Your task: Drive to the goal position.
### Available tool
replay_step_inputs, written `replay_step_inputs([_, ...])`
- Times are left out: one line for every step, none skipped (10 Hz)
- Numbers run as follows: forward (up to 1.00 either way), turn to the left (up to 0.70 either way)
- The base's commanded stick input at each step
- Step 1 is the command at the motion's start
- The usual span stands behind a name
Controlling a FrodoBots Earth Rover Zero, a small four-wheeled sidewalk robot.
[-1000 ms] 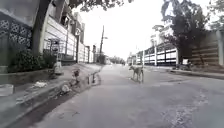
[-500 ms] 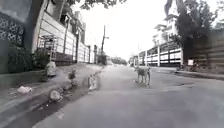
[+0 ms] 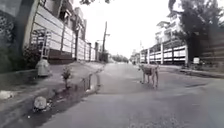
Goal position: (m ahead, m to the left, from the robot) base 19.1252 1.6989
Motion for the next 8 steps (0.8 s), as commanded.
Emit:
replay_step_inputs([1.0, 0.0])
replay_step_inputs([1.0, 0.0])
replay_step_inputs([1.0, 0.0])
replay_step_inputs([1.0, 0.0])
replay_step_inputs([1.0, 0.0])
replay_step_inputs([1.0, 0.0])
replay_step_inputs([1.0, 0.0])
replay_step_inputs([1.0, 0.0])
